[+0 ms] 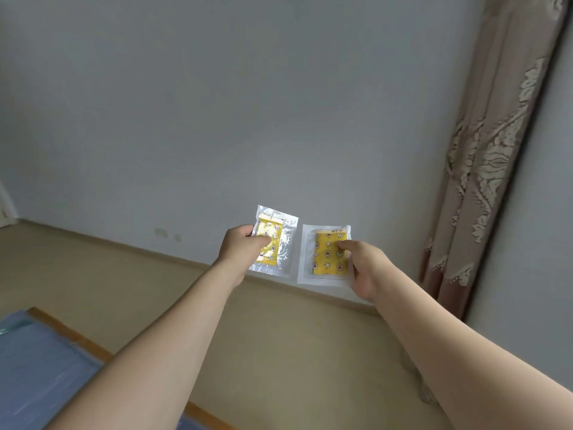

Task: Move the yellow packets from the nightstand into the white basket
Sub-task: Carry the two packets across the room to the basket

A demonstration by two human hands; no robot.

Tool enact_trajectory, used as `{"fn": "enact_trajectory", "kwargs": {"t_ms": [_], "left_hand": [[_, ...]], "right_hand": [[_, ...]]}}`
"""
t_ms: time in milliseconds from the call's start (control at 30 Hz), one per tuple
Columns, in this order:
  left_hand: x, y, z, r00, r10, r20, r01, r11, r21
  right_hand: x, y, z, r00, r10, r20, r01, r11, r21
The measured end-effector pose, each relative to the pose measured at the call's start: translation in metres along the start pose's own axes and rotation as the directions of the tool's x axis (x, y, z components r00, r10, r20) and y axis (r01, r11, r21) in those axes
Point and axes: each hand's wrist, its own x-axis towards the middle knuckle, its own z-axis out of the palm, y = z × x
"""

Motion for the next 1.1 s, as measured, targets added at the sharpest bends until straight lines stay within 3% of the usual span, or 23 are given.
{"fn": "enact_trajectory", "kwargs": {"t_ms": [233, 433, 767, 967, 1100], "left_hand": [[0.158, 0.021, 0.069, 0.994, -0.043, -0.103, 0.037, 0.998, -0.057], [0.266, 0.009, 0.071, 0.972, -0.035, -0.232, 0.025, 0.999, -0.043], [0.453, -0.047, -0.023, 0.874, -0.046, -0.483, 0.004, 0.996, -0.086], [0.544, -0.053, -0.121, 0.758, -0.003, -0.652, -0.078, 0.993, -0.094], [0.593, -0.072, -0.175, 0.688, -0.054, -0.723, -0.054, 0.991, -0.125]], "right_hand": [[0.186, -0.079, -0.018, 0.997, -0.070, 0.042, 0.074, 0.992, -0.102], [0.309, -0.113, 0.048, 0.983, -0.071, 0.170, 0.094, 0.987, -0.131], [0.492, -0.113, 0.231, 0.933, -0.041, 0.357, 0.116, 0.974, -0.193], [0.577, -0.147, 0.360, 0.885, -0.099, 0.454, 0.184, 0.972, -0.147], [0.626, -0.141, 0.450, 0.826, -0.062, 0.560, 0.156, 0.980, -0.121]]}}
